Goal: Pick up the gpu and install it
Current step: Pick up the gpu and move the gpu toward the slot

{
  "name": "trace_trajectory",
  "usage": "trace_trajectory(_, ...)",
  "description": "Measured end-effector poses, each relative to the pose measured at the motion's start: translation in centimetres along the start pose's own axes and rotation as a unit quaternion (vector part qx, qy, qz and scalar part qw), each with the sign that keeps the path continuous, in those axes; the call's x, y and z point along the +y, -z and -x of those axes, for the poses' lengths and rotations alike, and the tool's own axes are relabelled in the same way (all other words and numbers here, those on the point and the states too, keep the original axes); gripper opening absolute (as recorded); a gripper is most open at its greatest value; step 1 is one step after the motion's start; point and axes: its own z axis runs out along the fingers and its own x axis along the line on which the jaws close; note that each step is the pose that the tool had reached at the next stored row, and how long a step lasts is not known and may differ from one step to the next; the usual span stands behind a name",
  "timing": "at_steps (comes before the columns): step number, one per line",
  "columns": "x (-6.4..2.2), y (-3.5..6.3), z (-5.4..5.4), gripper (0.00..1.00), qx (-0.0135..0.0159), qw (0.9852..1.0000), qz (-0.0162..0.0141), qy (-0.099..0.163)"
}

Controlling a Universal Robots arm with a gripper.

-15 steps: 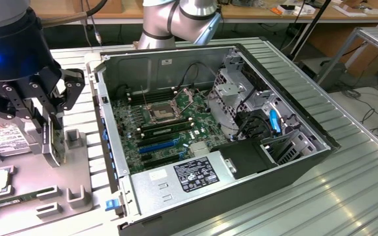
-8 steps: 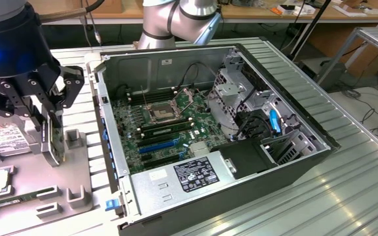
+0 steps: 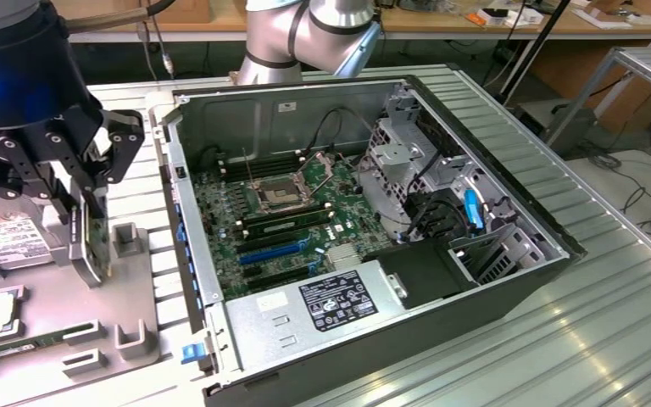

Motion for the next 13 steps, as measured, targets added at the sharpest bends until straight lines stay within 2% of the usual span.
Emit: trace_trajectory(13,0.05,1.13,0.0,0.27,0.0000,1.0000,0.0000,0.000)
